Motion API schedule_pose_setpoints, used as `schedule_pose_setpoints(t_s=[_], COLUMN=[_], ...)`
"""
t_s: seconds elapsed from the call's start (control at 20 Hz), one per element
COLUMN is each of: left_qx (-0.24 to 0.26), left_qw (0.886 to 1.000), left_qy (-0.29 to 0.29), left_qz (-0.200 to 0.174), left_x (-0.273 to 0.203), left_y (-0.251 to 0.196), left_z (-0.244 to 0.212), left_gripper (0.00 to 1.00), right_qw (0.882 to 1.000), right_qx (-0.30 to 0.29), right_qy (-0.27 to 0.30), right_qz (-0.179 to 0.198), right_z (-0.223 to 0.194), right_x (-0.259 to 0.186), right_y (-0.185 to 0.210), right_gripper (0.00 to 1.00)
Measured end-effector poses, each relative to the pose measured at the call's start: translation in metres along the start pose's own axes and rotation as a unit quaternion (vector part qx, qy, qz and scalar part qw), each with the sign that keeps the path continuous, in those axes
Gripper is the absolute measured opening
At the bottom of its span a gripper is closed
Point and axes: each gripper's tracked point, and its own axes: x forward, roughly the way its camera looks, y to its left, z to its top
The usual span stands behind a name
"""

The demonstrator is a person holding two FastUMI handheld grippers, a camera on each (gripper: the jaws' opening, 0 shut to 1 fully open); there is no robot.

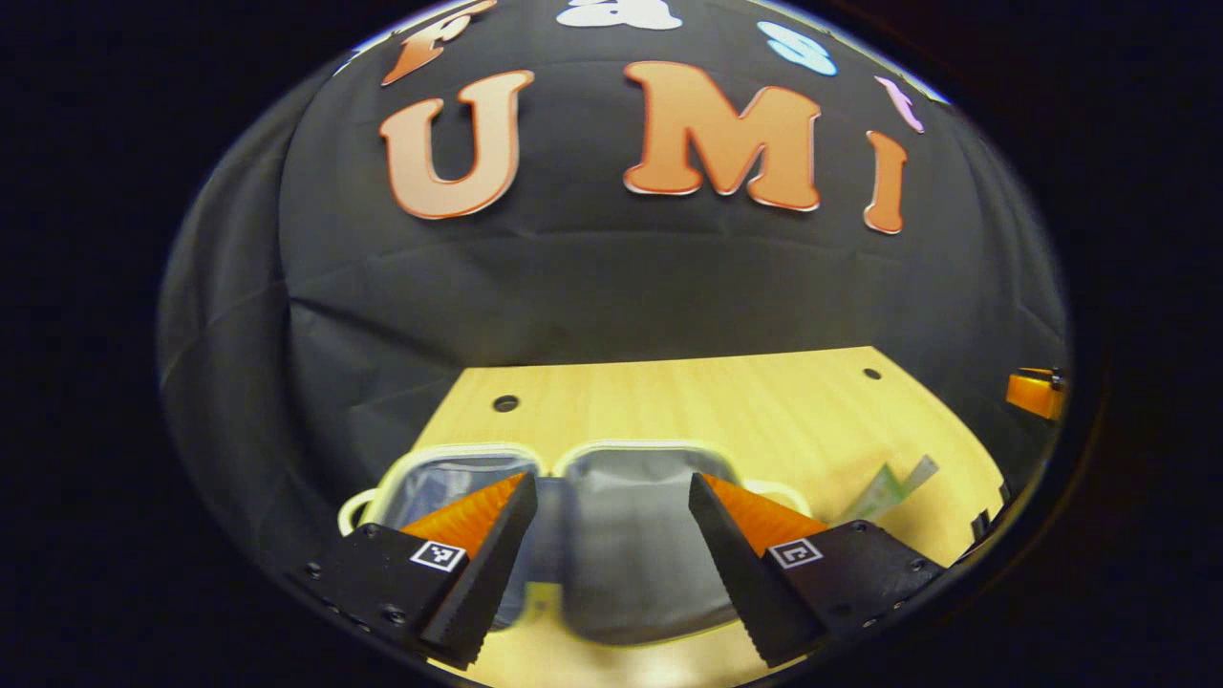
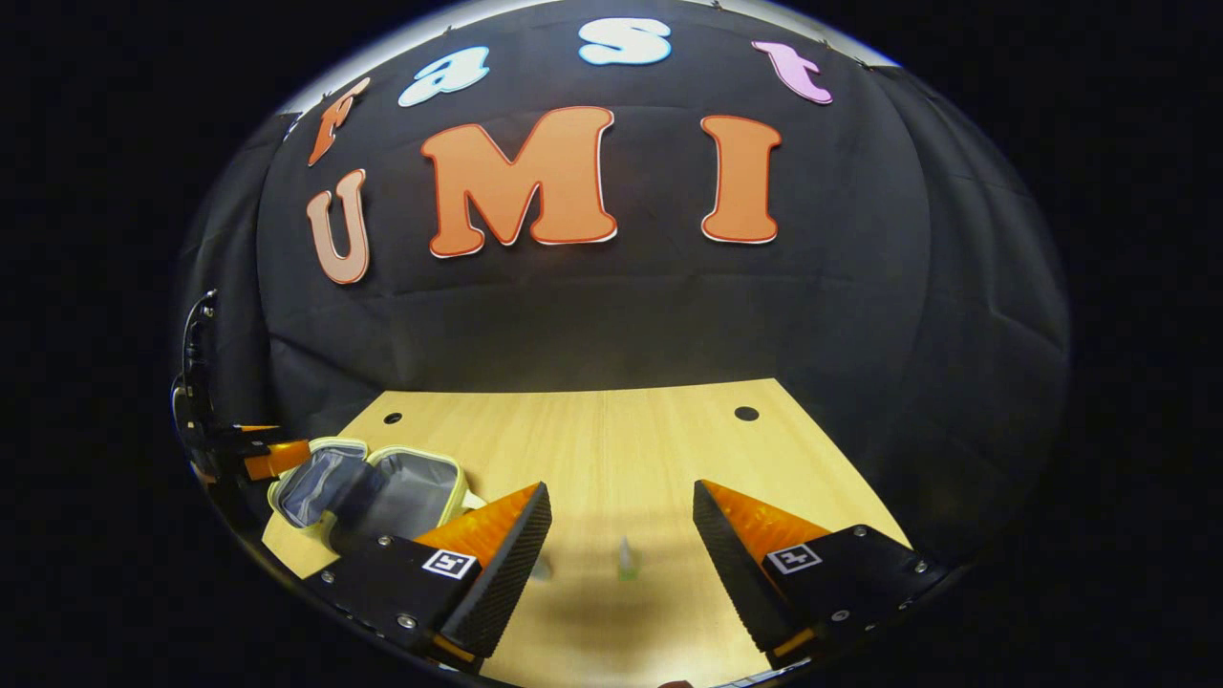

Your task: First open the suitcase, pack the skin care products into it, and then close the suitcase.

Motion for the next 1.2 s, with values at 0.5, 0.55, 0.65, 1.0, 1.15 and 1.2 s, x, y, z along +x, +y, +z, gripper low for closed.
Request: schedule_pose_setpoints(t_s=[0.5, 0.55, 0.65, 1.0, 1.15, 1.2], left_qx=[-0.003, 0.000, 0.012, 0.036, 0.033, 0.034], left_qw=[0.997, 0.997, 0.996, 0.992, 0.990, 0.989], left_qy=[0.007, 0.011, 0.017, 0.060, 0.091, 0.102], left_qz=[-0.077, -0.082, -0.089, -0.105, -0.106, -0.104], left_x=[0.028, 0.033, 0.042, 0.080, 0.097, 0.100], left_y=[-0.195, -0.207, -0.223, -0.264, -0.266, -0.265], left_z=[-0.026, -0.030, -0.039, -0.088, -0.120, -0.129], left_gripper=[0.99, 0.99, 0.99, 1.00, 0.99, 1.00], right_qw=[0.999, 0.999, 0.999, 0.997, 0.996, 0.995], right_qx=[-0.018, -0.014, -0.022, -0.027, -0.009, -0.006], right_qy=[0.027, 0.033, 0.040, 0.051, 0.066, 0.071], right_qz=[-0.013, -0.014, -0.020, -0.055, -0.060, -0.063], right_z=[-0.024, -0.029, -0.037, -0.049, -0.058, -0.062], right_x=[-0.010, -0.010, -0.011, -0.011, -0.010, -0.009], right_y=[-0.115, -0.123, -0.137, -0.179, -0.188, -0.191], right_gripper=[0.95, 0.95, 0.95, 0.95, 0.95, 0.95])
